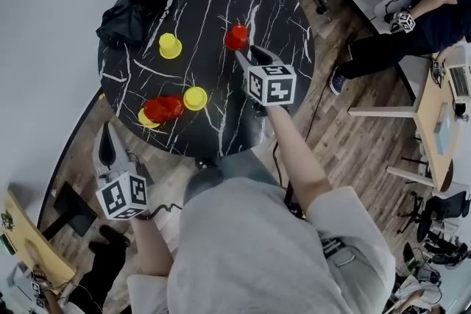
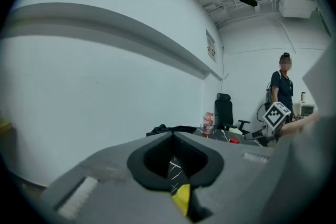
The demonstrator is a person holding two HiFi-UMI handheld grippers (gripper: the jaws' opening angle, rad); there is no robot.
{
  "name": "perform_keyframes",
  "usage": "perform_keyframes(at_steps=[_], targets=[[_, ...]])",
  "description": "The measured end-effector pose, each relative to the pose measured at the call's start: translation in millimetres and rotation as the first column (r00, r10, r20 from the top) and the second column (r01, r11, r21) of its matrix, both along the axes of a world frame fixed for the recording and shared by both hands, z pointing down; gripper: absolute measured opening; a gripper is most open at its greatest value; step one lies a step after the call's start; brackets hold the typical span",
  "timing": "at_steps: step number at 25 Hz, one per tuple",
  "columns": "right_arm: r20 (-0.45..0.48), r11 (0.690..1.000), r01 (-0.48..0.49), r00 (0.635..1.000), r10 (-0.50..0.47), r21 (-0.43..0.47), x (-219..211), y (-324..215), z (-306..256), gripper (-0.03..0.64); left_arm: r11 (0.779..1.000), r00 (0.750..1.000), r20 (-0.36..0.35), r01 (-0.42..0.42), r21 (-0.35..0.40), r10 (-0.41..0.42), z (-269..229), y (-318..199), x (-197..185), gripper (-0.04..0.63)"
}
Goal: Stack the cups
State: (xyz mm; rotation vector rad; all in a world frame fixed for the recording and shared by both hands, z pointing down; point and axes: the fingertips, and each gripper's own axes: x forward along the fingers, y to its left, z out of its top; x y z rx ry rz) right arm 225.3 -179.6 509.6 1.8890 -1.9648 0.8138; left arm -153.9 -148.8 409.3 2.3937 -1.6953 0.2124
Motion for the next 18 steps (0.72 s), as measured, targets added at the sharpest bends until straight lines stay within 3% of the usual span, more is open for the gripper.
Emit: perform_keyframes(at_steps=[9, 16, 18], targets=[[-0.035, 0.992, 0.003, 0.999, -0.008, -0.124, 21.2, -36.2, 54.8, 0.259, 0.995, 0.996, 0.029, 0.082, -0.049, -0.081, 14.8, -11.0, -17.1, 0.006], [-0.072, 0.988, 0.0, 0.997, -0.011, -0.156, 26.4, -53.2, 77.5, 0.255, 0.992, 0.994, 0.044, 0.104, -0.078, -0.101, 26.5, -14.2, -15.9, 0.006], [-0.091, 0.989, -0.008, 0.996, -0.005, -0.145, 29.5, -56.1, 78.1, 0.213, 0.992, 0.994, 0.046, 0.1, -0.081, -0.096, 28.3, -14.5, -13.5, 0.006]])
